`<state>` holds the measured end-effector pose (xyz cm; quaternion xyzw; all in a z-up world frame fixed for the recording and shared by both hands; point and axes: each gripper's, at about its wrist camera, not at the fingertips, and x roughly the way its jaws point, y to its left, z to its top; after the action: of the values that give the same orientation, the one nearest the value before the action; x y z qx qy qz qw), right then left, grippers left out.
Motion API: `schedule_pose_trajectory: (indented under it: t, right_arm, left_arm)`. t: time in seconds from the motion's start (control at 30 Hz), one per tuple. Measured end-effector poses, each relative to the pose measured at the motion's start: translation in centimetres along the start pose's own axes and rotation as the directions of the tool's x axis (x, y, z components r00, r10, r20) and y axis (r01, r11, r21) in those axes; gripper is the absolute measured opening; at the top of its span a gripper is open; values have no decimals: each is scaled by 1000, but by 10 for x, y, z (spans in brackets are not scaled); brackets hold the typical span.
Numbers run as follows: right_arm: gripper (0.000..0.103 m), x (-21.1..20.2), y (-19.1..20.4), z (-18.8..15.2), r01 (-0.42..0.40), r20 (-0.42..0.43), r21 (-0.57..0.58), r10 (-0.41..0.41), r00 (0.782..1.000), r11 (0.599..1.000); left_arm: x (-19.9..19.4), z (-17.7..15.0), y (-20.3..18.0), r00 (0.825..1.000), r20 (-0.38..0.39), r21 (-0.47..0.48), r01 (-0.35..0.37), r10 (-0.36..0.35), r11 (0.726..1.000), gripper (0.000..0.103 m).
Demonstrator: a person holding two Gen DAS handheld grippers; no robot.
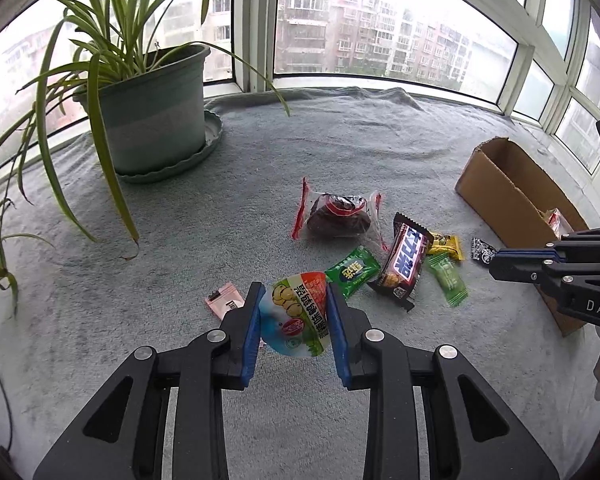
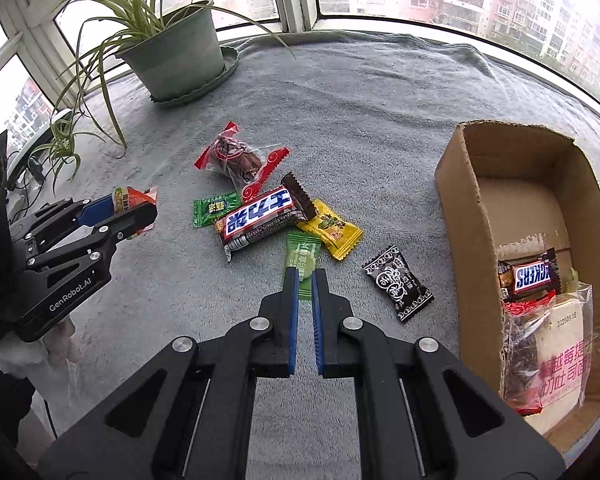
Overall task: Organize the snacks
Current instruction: 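Grasp the colourful jelly cup with the left tool while the right tool grasps the green candy, then carry both snacks over the box and open both tools to drop them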
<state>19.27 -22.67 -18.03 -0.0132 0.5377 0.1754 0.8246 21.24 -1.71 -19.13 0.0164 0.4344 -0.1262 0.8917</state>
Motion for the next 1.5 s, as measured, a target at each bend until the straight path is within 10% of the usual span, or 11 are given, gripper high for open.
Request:
schedule_pose_trajectory:
  t: [0.1,0.23,0.43,0.6,1.5]
  right_arm:
    - [10,15,-3,0,-29,-44,20,30,999,999]
    - [45,27,4,1,17,-46,-7,-17,999,1000]
    - [44,45,14,8,57,-74,-50,-60,995,997]
    - [22,50,20,12,98,-80,-100,-106,991,990]
    - [21,-70,-54,6,78,111,-66,-70,991,995]
  left_arm:
    - [-2,-2,-2,1000,3,-12,0,0,1000,29]
    - [-8,-4,-4,1000,9,-21,0,0,1000,29]
    - [-16,-7,-3,1000,19,-31,-4,5,1000,29]
    - [-21,-8,1,1000,26,-41,-8,10,999,29]
    - [-41,27,-81,992,111,11,51,-52,999,29]
